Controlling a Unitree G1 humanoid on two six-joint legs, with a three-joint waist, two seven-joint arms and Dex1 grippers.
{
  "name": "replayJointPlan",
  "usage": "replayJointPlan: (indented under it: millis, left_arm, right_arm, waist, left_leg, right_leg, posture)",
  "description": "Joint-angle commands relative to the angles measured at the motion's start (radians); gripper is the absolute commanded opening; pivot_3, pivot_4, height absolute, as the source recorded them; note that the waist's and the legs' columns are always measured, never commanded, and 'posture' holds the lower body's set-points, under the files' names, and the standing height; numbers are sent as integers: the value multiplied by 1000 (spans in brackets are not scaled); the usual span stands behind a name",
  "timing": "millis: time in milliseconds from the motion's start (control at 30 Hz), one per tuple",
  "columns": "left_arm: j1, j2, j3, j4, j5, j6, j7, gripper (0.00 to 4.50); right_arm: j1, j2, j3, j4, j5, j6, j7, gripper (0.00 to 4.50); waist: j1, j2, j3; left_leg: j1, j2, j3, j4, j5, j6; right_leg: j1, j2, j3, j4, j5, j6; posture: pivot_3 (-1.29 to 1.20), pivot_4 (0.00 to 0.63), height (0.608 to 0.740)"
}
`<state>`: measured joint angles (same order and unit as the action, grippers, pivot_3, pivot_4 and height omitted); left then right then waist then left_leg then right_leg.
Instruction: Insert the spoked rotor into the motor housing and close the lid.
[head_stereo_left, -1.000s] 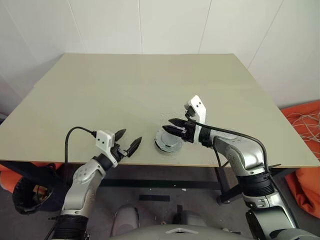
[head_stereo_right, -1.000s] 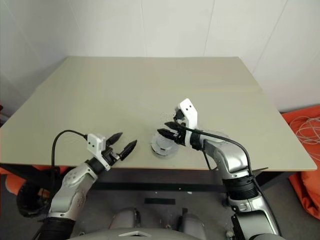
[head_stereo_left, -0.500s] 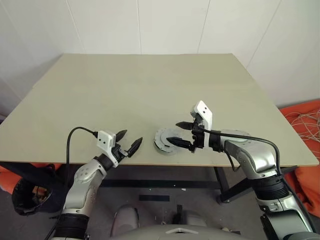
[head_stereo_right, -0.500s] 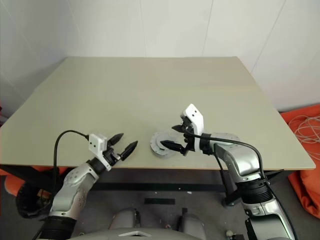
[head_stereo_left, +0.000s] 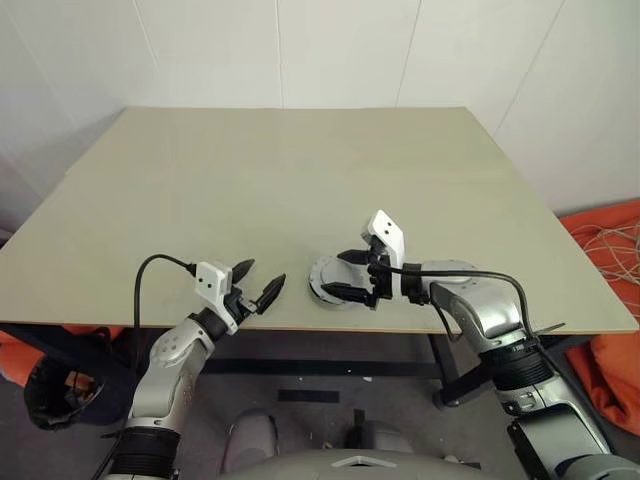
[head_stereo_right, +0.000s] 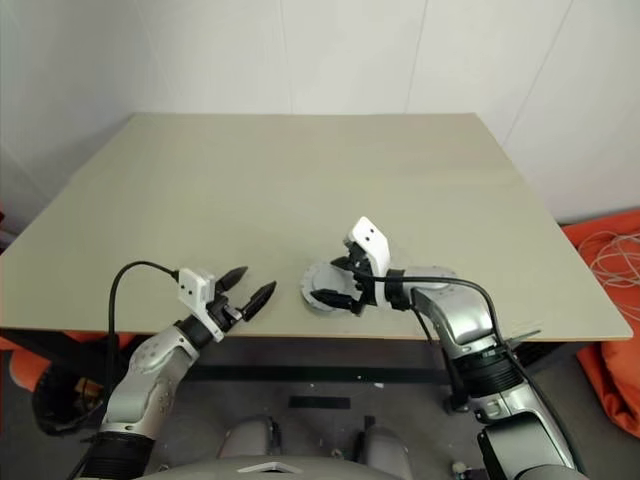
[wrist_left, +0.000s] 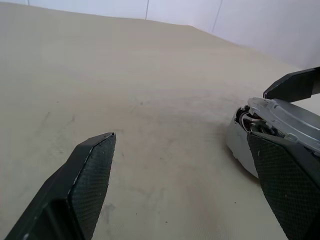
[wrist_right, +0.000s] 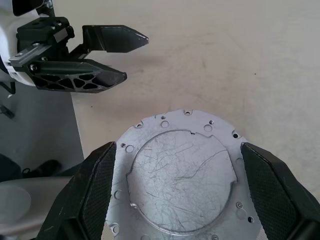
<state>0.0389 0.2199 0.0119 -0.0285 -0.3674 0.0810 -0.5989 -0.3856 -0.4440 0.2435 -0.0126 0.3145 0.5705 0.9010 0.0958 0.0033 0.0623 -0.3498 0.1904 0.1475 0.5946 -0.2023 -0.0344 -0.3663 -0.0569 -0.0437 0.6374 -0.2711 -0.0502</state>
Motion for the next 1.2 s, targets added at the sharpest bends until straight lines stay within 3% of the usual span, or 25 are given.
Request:
replayJointPlan:
  millis: [33,333,500,533,1200]
  left_arm:
    - [-8,2,2,-57,-1,5,11,4500]
    - [-32,27,38,-17,-24,7,-14,4500]
    - [-34,19,38,-5,-17,-1,-20,4500]
    - [-31,13,33,-10,-12,-1,-16,4500]
    - [-25,-7,-12,-127,2,79,52,4500]
  right_arm:
    - [-20,4,-2,0,-5,-26,13,4475]
    - [10,-8,-8,15,-30,-53,17,4475]
    - [5,-4,-14,25,-40,-64,7,3235]
    - [4,-2,-15,26,-42,-67,5,3195]
    - [99,35,-22,-91,-50,-49,-126,3195]
  waist:
    - [0,0,0]
    - [0,0,0]
    - [0,0,0]
    - [0,0,0]
    - [1,0,0]
  left_leg:
    - [0,0,0,0,0,0]
    - [0,0,0,0,0,0]
    - [0,0,0,0,0,0]
    - [0,0,0,0,0,0]
    - [0,0,0,0,0,0]
  right_leg:
    - [0,0,0,0,0,0]
    - [0,0,0,0,0,0]
    - [0,0,0,0,0,0]
    - [0,0,0,0,0,0]
    - [0,0,0,0,0,0]
  posture:
    - [0,0,740]
    - [0,0,740]
    - [0,0,740]
    - [0,0,740]
    - [0,0,740]
